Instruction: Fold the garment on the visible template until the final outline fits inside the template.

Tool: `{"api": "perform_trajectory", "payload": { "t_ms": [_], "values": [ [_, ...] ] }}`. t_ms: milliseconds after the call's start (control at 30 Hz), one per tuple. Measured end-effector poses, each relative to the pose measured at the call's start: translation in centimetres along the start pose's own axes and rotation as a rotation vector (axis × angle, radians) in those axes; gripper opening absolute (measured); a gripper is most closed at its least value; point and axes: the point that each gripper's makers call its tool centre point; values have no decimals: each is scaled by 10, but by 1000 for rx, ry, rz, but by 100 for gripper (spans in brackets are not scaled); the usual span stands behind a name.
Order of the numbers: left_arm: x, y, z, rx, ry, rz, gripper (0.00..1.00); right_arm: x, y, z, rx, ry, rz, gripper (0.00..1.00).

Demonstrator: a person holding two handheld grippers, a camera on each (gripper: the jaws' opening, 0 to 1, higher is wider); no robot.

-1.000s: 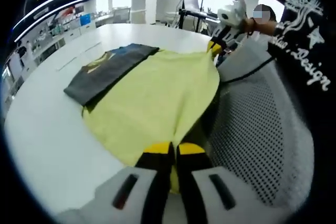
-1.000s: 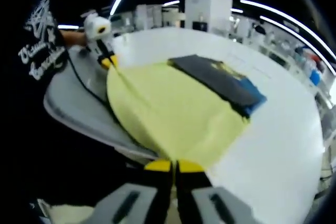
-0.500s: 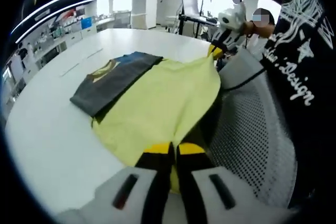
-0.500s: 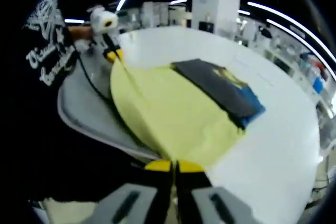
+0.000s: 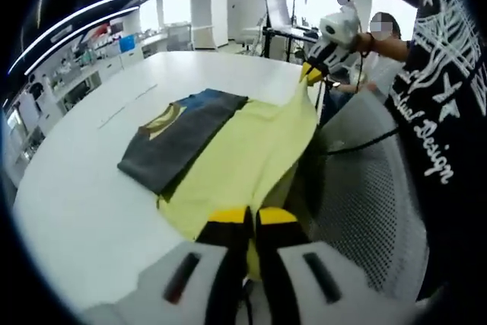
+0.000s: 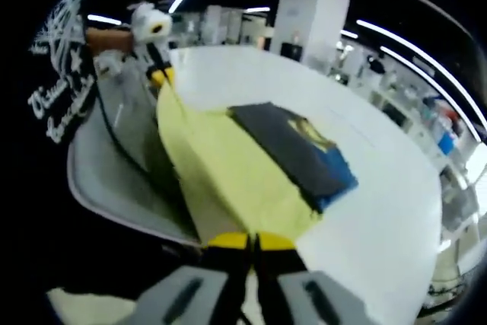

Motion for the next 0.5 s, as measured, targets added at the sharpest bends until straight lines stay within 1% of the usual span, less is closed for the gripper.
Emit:
{"api": "perform_trajectory", "payload": {
  "t_ms": [167,267,500],
  "values": [
    [-10,4,-12,-7,25,2,0,-11,4,18,31,-35,16,0],
    [-20,7,-24,-18,59,11,0,-16,7,26,39,-60,13,0],
    [-36,12,-46,-27,97,15,0,-27,13,46,56,-105,8,0]
  ]
}}
Point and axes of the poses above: the point that each gripper's makers call its tool centre point, and the gripper's own axes: y roughly forward along the fingers, z roughly to its right, x roughly out of its underside, and after that the axes turned 12 degrees about z, right-handed
